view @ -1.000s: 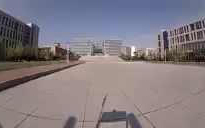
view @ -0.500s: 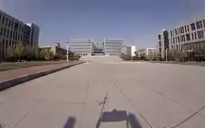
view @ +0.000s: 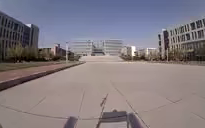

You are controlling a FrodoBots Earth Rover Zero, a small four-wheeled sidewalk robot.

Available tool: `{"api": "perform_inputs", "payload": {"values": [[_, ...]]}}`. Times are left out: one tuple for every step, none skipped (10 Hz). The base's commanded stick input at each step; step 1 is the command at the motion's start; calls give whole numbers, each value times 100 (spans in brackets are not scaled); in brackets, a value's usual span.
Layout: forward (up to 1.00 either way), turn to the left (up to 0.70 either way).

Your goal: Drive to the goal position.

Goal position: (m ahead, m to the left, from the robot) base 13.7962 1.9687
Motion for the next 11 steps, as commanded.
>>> {"api": "perform_inputs", "payload": {"values": [[70,0],[70,7],[70,18],[70,29],[70,35],[70,35],[70,35],[70,35],[70,15],[70,0],[70,0]]}}
